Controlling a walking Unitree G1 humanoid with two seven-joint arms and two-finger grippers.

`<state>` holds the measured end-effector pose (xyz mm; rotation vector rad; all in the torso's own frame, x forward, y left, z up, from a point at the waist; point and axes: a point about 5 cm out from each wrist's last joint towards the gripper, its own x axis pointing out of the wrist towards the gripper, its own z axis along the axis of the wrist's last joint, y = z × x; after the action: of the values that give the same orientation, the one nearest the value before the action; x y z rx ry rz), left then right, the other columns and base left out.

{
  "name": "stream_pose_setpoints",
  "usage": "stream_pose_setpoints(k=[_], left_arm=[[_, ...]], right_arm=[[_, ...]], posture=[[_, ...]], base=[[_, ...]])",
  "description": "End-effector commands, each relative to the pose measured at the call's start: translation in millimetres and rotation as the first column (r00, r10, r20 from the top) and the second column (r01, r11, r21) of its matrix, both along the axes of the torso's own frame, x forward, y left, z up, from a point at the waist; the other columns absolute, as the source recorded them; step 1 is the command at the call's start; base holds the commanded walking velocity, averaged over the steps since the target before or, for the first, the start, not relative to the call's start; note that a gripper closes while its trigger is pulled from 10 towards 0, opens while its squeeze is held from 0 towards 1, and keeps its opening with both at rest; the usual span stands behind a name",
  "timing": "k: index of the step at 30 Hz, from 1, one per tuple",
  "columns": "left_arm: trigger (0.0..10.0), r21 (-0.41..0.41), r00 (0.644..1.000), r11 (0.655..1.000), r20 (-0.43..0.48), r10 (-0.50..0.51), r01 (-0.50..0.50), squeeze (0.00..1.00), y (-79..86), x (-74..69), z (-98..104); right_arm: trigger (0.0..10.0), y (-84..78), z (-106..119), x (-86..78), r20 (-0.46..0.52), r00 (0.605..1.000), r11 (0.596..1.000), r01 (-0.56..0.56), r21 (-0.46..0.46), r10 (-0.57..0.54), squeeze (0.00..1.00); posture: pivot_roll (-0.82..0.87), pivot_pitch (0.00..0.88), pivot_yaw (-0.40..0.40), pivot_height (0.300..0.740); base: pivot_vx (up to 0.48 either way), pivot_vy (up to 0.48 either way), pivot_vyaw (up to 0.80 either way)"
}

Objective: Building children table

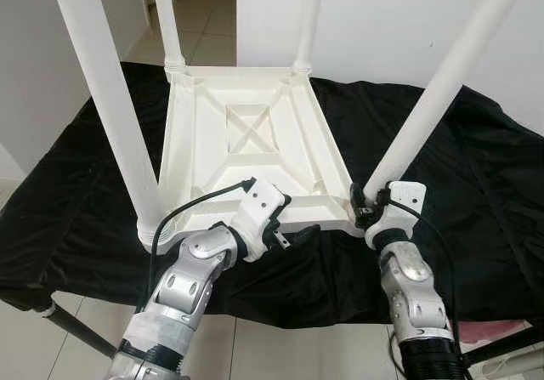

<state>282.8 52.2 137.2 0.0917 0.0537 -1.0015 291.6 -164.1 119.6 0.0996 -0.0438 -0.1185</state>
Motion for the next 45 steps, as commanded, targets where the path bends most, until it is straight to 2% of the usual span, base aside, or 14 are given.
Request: stream_pose_setpoints(k=[1,4,14,15,16,21,25,28,29,30,31,36,40,45], left_arm=[[10.0,0.006,0.986,0.987,0.019,0.163,-0.163,0.00,2.5,6.3,2],[10.0,0.004,0.986,0.987,0.029,0.162,-0.162,0.00,1.1,5.7,4],[10.0,-0.028,0.987,0.989,0.052,0.149,-0.148,0.00,-4.8,-0.7,5],[10.0,-0.037,0.987,0.989,0.058,0.147,-0.145,0.00,-7.3,-2.9,5],[10.0,-0.039,0.984,0.990,0.104,0.142,-0.139,0.00,-11.3,-5.2,6],[10.0,-0.026,0.983,0.992,0.135,0.126,-0.124,0.00,-13.4,-6.4,7],[10.0,-0.012,0.988,0.995,0.119,0.100,-0.099,0.00,-13.1,-8.5,4],[10.0,-0.014,0.993,0.997,0.082,0.082,-0.081,0.00,-10.3,-12.0,2],[10.0,-0.005,0.993,0.998,0.100,0.062,-0.062,0.00,-9.7,-14.1,2],[10.0,-0.005,0.993,0.998,0.100,0.062,-0.062,0.00,-9.7,-14.1,2],[10.0,0.004,0.993,0.999,0.109,0.039,-0.040,0.00,-8.9,-16.0,1],[10.0,0.019,0.994,1.000,0.107,0.003,-0.005,0.00,-6.4,-17.6,-1],[10.0,0.054,0.994,0.998,0.104,-0.041,0.035,0.00,-1.6,-17.1,-2],[10.0,0.072,0.994,0.997,0.102,-0.045,0.038,0.00,-0.6,-14.3,-2]], right_arm=[[10.0,-2.7,-19,-5.5,-0.100,0.991,0.996,0.089,0.026,-0.086,0.00],[10.0,10.4,-15,-5.3,-0.082,0.994,0.996,0.073,0.050,-0.069,0.00],[10.0,20.5,-7,-6.4,-0.067,0.997,0.996,0.034,0.084,-0.029,0.00],[10.0,22.2,-6,-6.5,-0.063,0.998,0.996,0.032,0.077,-0.028,0.54],[10.0,24.4,-5,-7.3,-0.055,0.998,0.997,0.030,0.070,-0.026,1.00],[10.0,25.5,-3,-9.2,-0.034,0.999,0.997,0.018,0.070,-0.015,1.00],[10.0,24.6,-1,-10.3,-0.015,1.000,0.997,0.007,0.071,-0.006,1.00],[10.0,22.9,1,-9.9,0.009,0.999,0.996,-0.053,0.066,0.052,1.00],[10.0,20.9,1,-9.5,0.017,0.997,0.995,-0.079,0.060,0.078,0.52],[10.0,20.9,1,-9.5,0.017,0.997,0.995,-0.079,0.060,0.078,0.52],[10.0,15.8,1,-8.8,0.019,0.995,0.995,-0.094,0.037,0.093,0.00],[10.0,4.7,0,-5.6,0.024,0.987,0.988,-0.156,-0.015,0.157,0.00],[10.0,-2.6,8,0.6,0.061,0.940,0.940,-0.332,-0.081,0.337,0.00],[10.0,-6.7,9,3.4,0.060,0.928,0.928,-0.361,-0.092,0.367,0.00]], posture=[[-0.05,0.000,-0.037,0.740],[-0.04,0.000,-0.037,0.740],[-0.04,0.000,-0.047,0.740],[-0.03,0.000,-0.048,0.740],[-0.03,0.000,-0.048,0.740],[-0.03,0.000,-0.049,0.740],[-0.03,0.000,-0.047,0.740],[-0.03,0.000,-0.044,0.740],[-0.02,0.000,-0.046,0.740],[-0.02,0.000,-0.046,0.740],[-0.02,0.000,-0.046,0.740],[-0.01,0.000,-0.045,0.740],[-0.02,0.000,-0.044,0.740],[-0.01,0.000,-0.044,0.740]], base=[[0.000,0.000,0.00],[0.000,0.000,0.00],[0.000,0.000,0.00],[0.000,0.000,0.00],[0.000,0.000,0.00],[0.000,0.000,0.00],[0.000,0.000,0.00],[0.000,0.000,0.00],[0.000,0.000,0.00],[0.000,0.000,0.00],[0.000,0.000,0.00],[0.000,0.000,0.00],[0.000,0.000,0.00],[0.000,0.000,0.00]])
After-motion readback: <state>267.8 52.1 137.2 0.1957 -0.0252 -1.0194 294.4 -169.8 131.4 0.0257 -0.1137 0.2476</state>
